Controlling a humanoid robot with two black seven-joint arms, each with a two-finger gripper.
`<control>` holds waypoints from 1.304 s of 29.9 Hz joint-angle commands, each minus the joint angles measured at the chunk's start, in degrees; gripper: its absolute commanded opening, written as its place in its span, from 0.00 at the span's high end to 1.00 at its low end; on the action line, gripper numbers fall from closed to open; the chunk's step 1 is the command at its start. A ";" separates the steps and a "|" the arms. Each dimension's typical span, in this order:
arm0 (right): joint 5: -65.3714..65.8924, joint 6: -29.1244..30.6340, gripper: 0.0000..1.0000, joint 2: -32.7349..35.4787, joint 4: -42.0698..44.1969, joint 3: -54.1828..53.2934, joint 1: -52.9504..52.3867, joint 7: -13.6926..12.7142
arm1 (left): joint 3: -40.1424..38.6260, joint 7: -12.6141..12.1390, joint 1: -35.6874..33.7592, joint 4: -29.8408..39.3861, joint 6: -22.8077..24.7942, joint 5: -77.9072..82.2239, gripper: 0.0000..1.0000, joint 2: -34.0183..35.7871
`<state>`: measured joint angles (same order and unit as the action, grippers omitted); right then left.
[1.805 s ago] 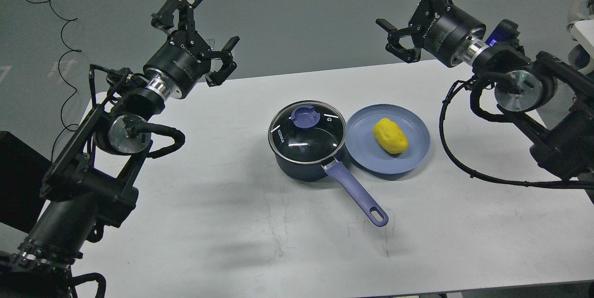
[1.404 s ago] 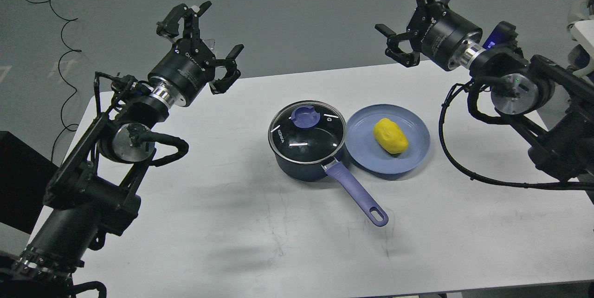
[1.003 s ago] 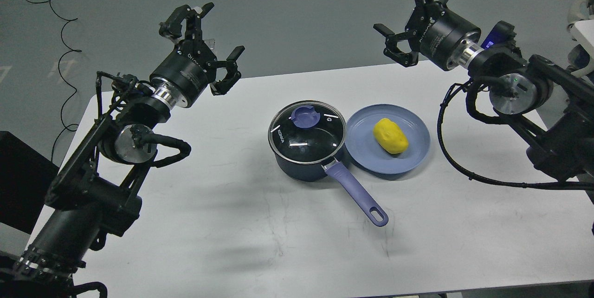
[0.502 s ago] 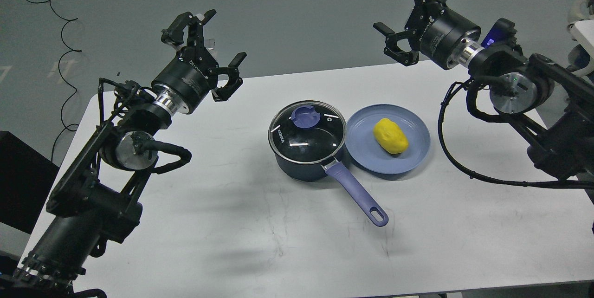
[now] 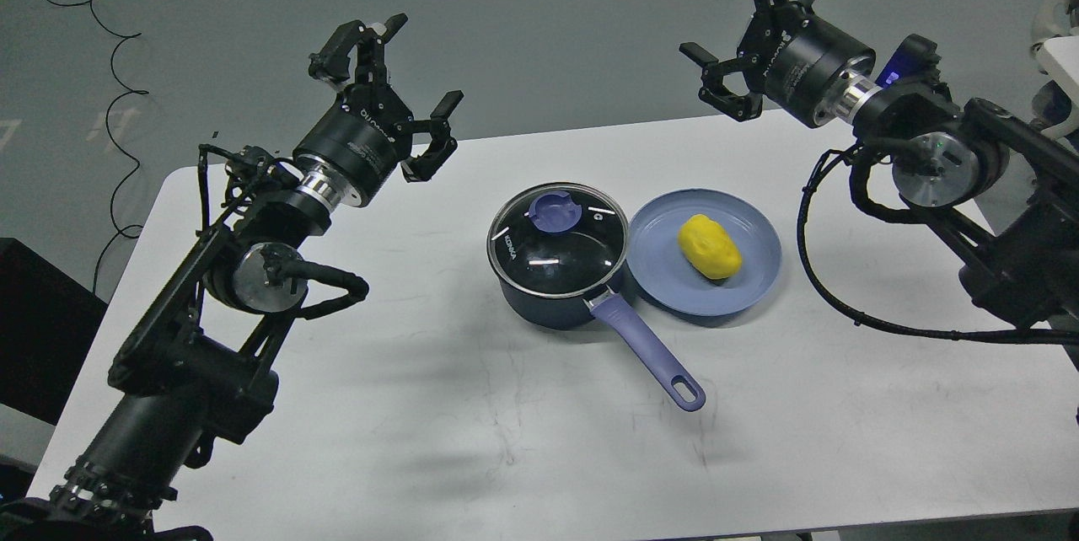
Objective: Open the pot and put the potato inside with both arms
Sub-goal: 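Reach the left gripper to the blue knob of the pot lid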
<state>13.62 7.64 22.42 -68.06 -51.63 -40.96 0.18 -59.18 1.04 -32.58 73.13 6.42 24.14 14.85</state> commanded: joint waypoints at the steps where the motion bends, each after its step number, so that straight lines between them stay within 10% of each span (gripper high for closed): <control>1: 0.00 0.01 0.00 -0.01 -0.05 -0.14 0.35 0.00 | 0.11 1.15 0.06 -0.01 -0.01 0.47 0.02 -0.08; 13: -0.09 0.01 0.00 0.69 0.04 -3.48 2.46 -0.09 | 3.54 2.29 -1.09 1.22 -5.81 37.26 0.02 1.32; 27: -4.56 1.94 0.00 4.29 6.98 -10.69 10.37 -0.09 | 28.75 12.93 -13.03 2.81 -10.56 86.50 0.02 5.81; 39: -6.15 2.12 0.00 6.67 9.79 -10.69 12.30 0.00 | 43.00 13.46 -20.86 -13.08 -10.64 93.37 0.02 3.53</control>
<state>7.47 9.75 28.53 -58.33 -62.32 -28.82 0.18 -18.03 14.43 -52.24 64.93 -4.20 117.34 19.76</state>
